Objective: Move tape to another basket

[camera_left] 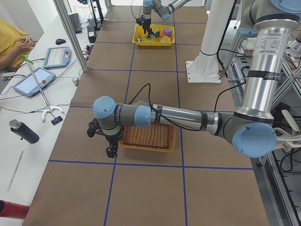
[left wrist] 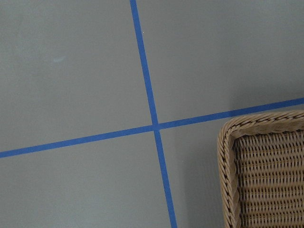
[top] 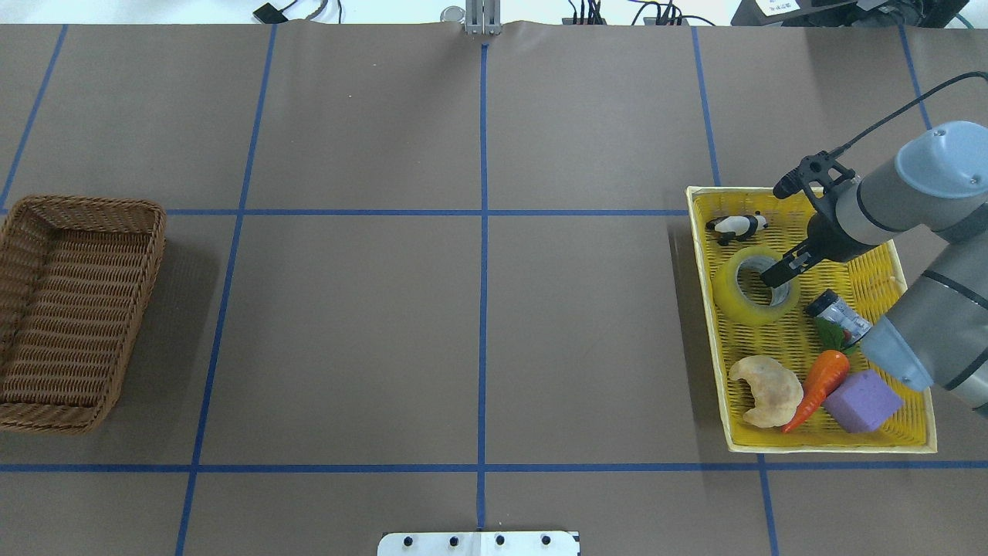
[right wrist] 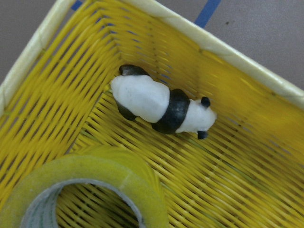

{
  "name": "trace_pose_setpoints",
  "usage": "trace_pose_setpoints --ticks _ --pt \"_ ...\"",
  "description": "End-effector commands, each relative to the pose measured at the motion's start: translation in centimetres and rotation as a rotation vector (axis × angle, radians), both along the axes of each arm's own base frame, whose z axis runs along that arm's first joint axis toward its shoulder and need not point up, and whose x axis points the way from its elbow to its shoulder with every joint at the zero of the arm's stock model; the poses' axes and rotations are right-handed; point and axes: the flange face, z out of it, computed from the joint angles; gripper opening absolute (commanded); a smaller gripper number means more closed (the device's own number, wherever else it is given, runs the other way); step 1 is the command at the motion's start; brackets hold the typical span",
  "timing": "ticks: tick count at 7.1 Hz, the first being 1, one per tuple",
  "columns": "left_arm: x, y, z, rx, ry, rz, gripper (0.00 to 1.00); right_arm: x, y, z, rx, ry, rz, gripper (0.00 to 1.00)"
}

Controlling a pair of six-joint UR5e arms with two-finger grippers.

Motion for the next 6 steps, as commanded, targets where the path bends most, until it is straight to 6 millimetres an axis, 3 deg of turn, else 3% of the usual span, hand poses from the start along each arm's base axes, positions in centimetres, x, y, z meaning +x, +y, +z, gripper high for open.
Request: trace_pose_setpoints --ticks 1,4,6 --pt "0.0 0.0 0.0 0.0 0.0 0.0 0.99 0.0 0.1 -0.2 0.012 -0.001 -0.011 0.0" --pt "0.0 0.0 -0.1 0.002 0.0 0.0 0.99 1.7 -0.7 -0.6 0.047 -0.004 -0.005 0.0" --pt "0.0 0.0 -0.2 0.005 0.0 0.0 0.99 5.0 -2.4 -2.2 0.081 -0.024 0.042 0.0"
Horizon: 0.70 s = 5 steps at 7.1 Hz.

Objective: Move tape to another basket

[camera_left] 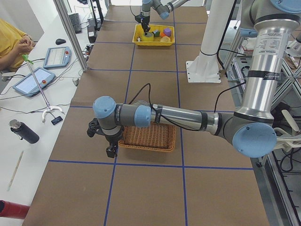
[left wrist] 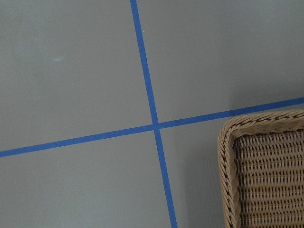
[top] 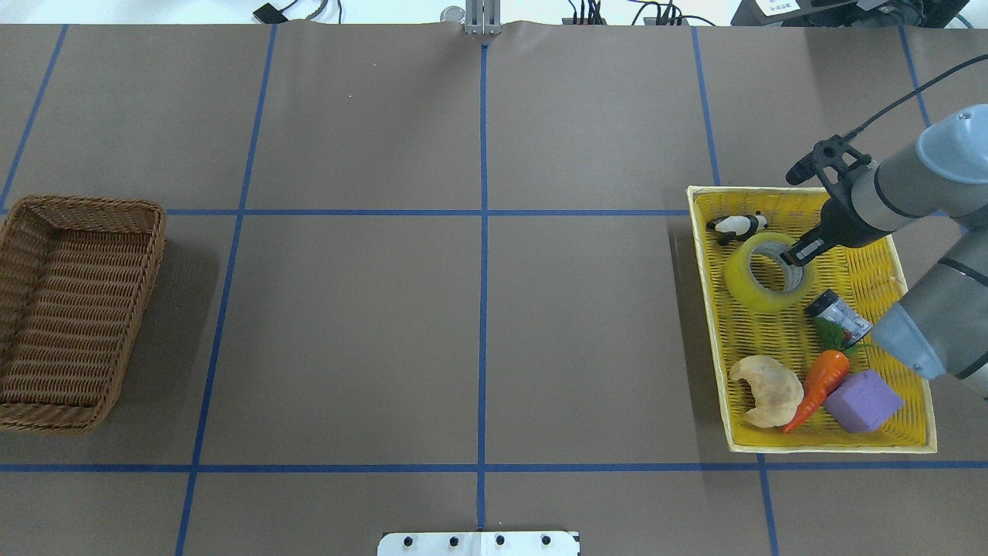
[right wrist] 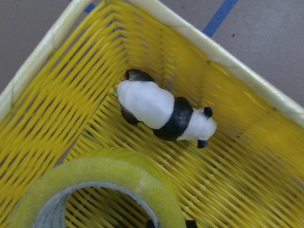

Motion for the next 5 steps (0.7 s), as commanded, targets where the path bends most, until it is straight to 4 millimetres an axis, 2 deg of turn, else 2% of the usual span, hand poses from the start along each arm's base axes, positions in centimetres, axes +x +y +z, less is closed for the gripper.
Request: trace_pose_setpoints --ticks 1,2,4,5 --pt "0.0 -0.1 -0.4 0.008 0.0 0.0 0.99 3.6 -1.6 -2.9 0.051 -0.034 0.056 0.0" --pt "-0.1 -0.6 -1.3 0.027 0.001 -0.002 0.99 4.5 -3.0 -5.4 0.084 -0.057 0.085 0.0" --pt "-0.1 -1.1 -4.8 0.115 0.003 -0.002 0.99 3.6 -4.9 -9.3 0.125 -0.091 0.102 0.0" --pt "0.0 -2.6 -6.9 0.267 -0.003 -0.004 0.99 3.0 -5.8 -12.0 0.116 -0.126 0.141 0.0"
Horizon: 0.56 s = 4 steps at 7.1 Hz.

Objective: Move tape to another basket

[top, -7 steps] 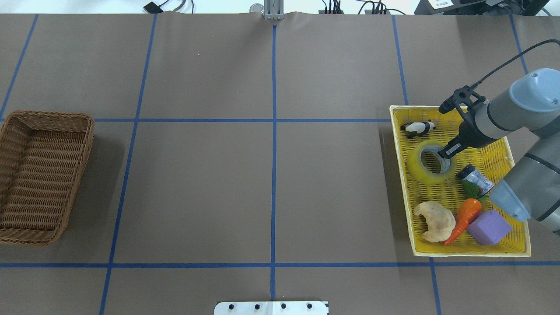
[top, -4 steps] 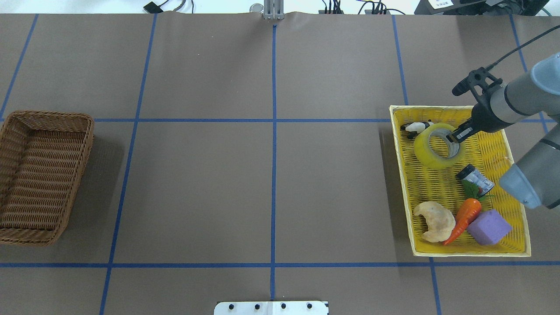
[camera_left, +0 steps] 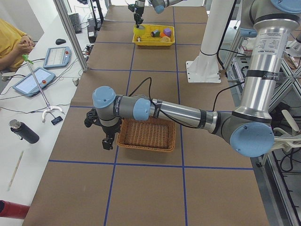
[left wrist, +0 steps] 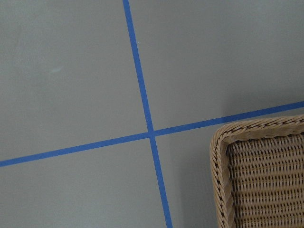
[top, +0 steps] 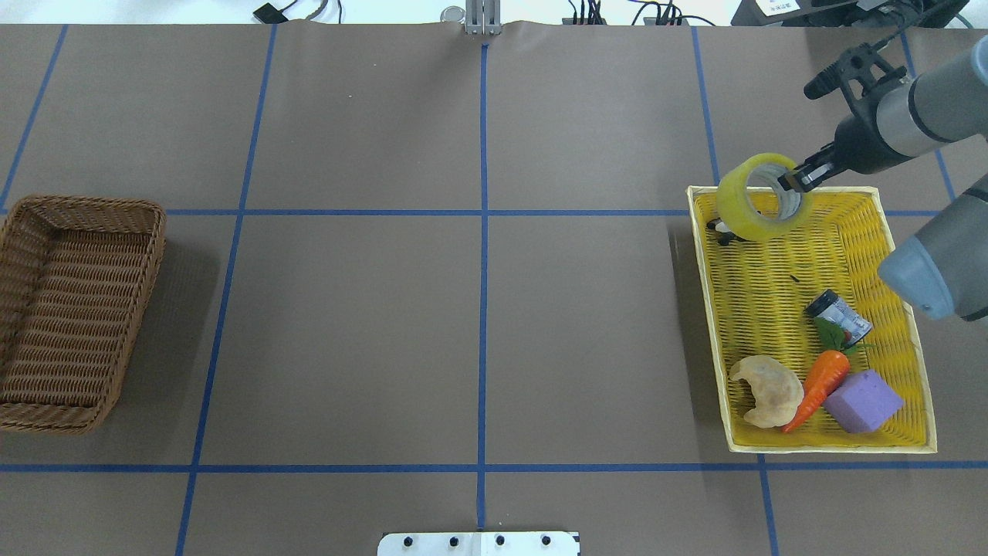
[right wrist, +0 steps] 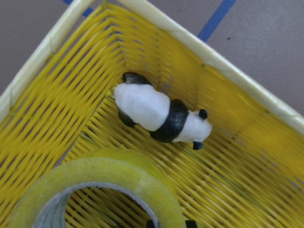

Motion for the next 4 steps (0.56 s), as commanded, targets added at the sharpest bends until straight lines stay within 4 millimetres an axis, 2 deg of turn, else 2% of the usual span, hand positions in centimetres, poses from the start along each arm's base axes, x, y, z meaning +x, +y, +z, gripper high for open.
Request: trace_pose_setpoints --ticks 1,2,4 --pt "0.0 -1.4 -2.0 0.22 0.001 -0.008 0.99 -1.4 -1.8 -5.5 -0.02 -0.078 0.067 0.0" --pt "0.0 -0.7 -2.1 0.26 0.009 -0.004 0.99 -3.0 -2.2 -8.3 -0.04 -0.12 0.089 0.0" --pt "0.4 -1.0 -3.5 0.372 0.024 -0.018 0.99 -8.2 -1.4 -13.5 -0.08 -0.192 0.125 0.0"
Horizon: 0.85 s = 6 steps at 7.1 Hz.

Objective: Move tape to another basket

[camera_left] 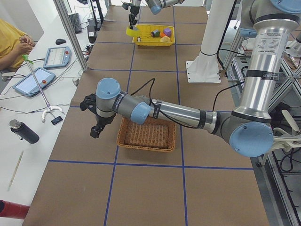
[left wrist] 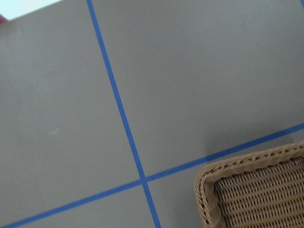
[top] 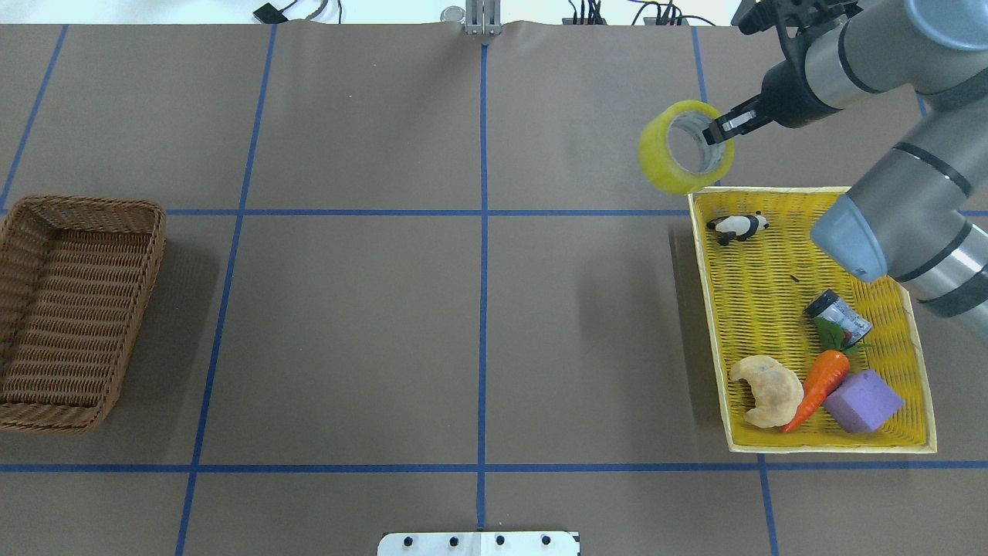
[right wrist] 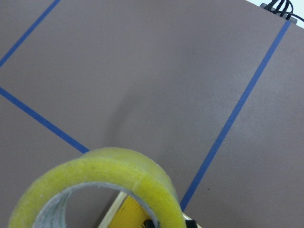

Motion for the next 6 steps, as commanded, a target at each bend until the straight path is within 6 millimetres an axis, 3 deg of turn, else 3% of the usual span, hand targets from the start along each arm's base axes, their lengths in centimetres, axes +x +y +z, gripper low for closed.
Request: trace_pose_setpoints --ticks 1,2,4,6 --pt "3.9 -1.1 -3.5 0.129 0.037 0.031 0.99 -6.2 1.5 -5.3 -0.013 -0.055 0.076 0.0" --pt "6.5 -1.8 -5.2 0.128 0.069 0.035 0.99 -9.2 2.7 -7.3 0.004 -0.064 0.131 0.0" --pt "12.0 -2.2 -9.6 0.151 0.182 0.02 0.99 -13.2 4.7 -11.0 0.05 -0.091 0.187 0.0" --pt "17.1 -2.3 -14.7 0.08 0.336 0.11 0.99 -16.9 7.1 -12.9 0.065 -0.193 0.281 0.0"
